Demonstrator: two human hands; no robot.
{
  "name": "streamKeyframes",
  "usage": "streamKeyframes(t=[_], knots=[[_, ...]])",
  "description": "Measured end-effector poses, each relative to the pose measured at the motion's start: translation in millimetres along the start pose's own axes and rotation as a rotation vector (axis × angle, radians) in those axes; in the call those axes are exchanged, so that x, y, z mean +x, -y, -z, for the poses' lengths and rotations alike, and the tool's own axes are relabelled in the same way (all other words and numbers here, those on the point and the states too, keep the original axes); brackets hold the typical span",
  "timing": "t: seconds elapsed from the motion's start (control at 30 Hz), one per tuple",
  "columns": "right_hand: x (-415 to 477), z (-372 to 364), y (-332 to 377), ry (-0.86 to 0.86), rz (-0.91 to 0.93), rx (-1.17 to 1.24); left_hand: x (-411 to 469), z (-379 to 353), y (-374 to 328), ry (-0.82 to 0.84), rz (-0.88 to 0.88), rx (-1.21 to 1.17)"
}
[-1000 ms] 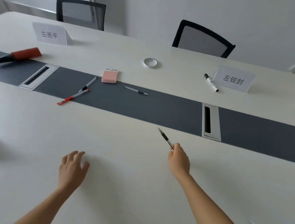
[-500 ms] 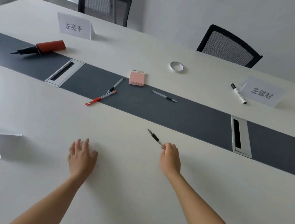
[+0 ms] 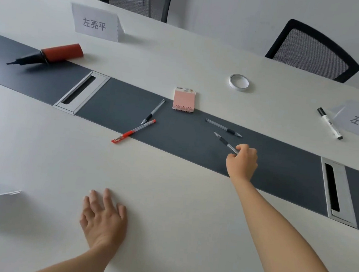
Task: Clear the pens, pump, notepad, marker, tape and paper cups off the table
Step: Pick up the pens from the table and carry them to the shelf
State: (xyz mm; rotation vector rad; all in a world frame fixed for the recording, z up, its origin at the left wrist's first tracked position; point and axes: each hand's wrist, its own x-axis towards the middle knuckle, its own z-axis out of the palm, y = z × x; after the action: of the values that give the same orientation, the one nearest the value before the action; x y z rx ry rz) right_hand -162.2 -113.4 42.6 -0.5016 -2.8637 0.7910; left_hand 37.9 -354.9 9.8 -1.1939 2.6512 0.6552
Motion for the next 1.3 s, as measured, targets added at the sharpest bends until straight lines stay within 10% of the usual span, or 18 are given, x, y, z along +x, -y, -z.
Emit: streamKeyframes(t=[0.73,1.03,1.3], knots=[[39,-35,16,0.219,0.132,-0.466,5,-2,-3,0.038,0.03,0.044],[-62,-21,18,0.215,-0.051,0.017,3,3,-4,0.089,0.011,0.017],[-136,-44,1,0.061,-0.037,-0.186,4,14,4,-0.043,-0.073,-0.323]])
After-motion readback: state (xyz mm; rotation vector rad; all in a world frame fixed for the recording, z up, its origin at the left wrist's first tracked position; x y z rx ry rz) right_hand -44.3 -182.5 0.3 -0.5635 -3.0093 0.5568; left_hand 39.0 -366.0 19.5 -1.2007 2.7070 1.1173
